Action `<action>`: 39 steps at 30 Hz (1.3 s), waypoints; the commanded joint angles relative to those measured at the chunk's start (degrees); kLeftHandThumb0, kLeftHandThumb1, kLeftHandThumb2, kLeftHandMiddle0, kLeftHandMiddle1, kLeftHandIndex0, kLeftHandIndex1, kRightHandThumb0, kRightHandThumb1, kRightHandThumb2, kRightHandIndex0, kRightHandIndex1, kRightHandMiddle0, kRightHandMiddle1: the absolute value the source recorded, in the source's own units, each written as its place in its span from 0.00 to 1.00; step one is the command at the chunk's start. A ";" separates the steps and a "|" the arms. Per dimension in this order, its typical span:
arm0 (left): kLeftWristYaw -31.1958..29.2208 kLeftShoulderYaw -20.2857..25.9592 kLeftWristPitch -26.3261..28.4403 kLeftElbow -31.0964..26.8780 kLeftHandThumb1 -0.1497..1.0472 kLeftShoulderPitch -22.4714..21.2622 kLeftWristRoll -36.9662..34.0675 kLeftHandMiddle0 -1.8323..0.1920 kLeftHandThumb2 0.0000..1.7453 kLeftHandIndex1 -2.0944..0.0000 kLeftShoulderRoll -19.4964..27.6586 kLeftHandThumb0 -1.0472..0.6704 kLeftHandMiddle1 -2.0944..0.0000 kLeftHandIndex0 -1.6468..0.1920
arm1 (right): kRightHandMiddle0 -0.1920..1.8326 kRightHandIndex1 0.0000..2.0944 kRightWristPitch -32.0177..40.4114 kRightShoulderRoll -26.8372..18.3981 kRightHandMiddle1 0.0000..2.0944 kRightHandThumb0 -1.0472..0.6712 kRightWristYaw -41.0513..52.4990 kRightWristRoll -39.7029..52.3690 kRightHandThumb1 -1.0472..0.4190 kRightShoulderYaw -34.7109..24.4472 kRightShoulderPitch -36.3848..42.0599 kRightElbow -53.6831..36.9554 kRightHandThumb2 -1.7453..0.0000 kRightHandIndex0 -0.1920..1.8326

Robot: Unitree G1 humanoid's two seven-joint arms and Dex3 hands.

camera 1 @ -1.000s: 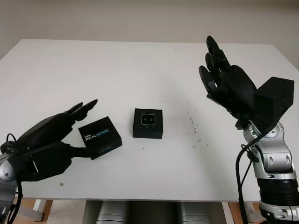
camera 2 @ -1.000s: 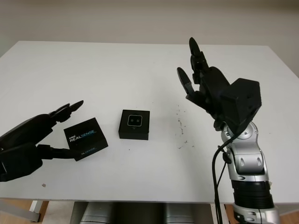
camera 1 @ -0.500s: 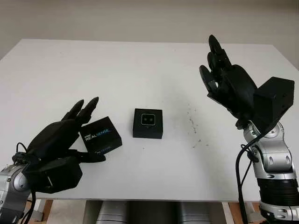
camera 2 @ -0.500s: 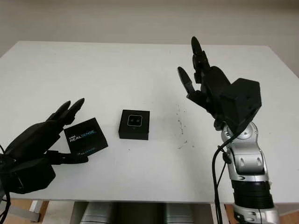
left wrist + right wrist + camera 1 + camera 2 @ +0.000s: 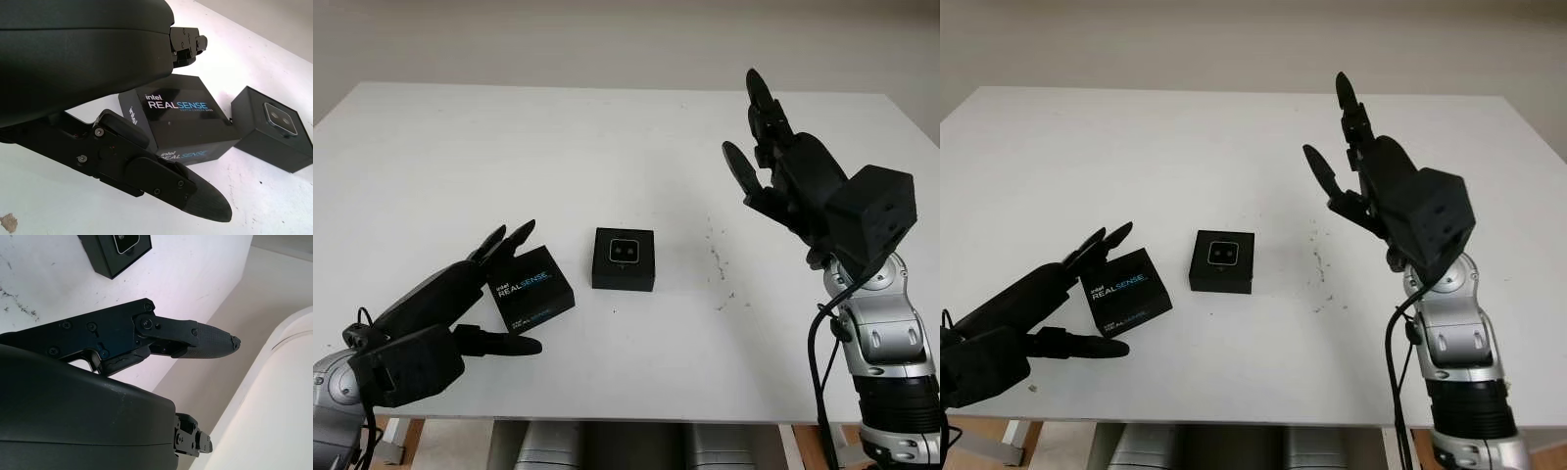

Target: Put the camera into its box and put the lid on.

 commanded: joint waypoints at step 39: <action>23.80 -2.75 -18.67 9.60 1.00 0.34 13.02 0.89 0.04 0.25 -7.92 0.54 0.17 0.84 | 0.05 0.02 -4.80 -1.59 0.03 0.20 1.53 -5.79 0.00 1.72 1.68 -1.15 0.71 0.01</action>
